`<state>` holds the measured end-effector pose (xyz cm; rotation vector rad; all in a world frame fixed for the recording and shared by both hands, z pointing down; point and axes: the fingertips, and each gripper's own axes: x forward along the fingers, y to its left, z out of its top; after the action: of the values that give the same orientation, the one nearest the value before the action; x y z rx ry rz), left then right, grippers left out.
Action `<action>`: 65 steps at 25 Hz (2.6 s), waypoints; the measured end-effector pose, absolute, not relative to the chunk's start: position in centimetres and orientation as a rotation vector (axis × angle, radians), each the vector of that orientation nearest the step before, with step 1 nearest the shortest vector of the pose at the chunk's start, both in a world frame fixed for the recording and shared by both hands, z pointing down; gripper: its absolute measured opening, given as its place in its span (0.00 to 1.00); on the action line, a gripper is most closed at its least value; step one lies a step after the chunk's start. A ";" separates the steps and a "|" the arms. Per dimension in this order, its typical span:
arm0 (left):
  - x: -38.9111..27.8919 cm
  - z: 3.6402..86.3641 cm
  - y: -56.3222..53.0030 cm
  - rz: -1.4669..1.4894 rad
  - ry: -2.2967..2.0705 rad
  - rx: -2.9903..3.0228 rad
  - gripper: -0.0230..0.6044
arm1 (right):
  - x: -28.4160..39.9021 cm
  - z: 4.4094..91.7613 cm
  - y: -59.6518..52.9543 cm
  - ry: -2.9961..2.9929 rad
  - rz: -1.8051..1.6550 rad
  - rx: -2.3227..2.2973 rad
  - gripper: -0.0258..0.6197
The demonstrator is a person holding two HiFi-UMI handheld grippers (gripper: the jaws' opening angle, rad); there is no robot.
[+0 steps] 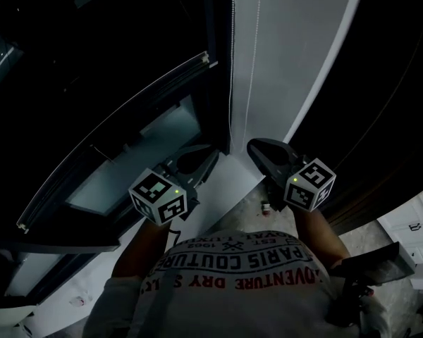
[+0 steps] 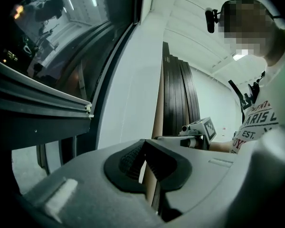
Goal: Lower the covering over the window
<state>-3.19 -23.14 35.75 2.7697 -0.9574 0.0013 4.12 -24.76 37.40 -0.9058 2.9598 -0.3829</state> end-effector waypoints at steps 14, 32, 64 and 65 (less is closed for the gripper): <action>-7.1 35.3 -28.9 0.047 -0.916 2.787 0.04 | -0.6 34.8 -36.0 2.920 -0.193 -1.126 0.24; -10.5 35.5 -28.6 0.064 -0.804 2.896 0.04 | -1.4 32.4 -46.9 2.694 0.041 -1.721 0.33; -6.3 29.3 -27.4 -0.062 -0.709 2.933 0.04 | -1.9 33.2 -31.6 2.994 -0.125 -1.082 0.05; -5.8 28.6 -27.5 -0.069 -0.699 2.937 0.04 | -1.7 33.5 -31.0 3.002 -0.136 -1.068 0.05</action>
<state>-5.79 -27.47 28.64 2.9366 -0.6992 -0.0693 -1.71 -30.95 33.48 -1.0679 3.0015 -0.1362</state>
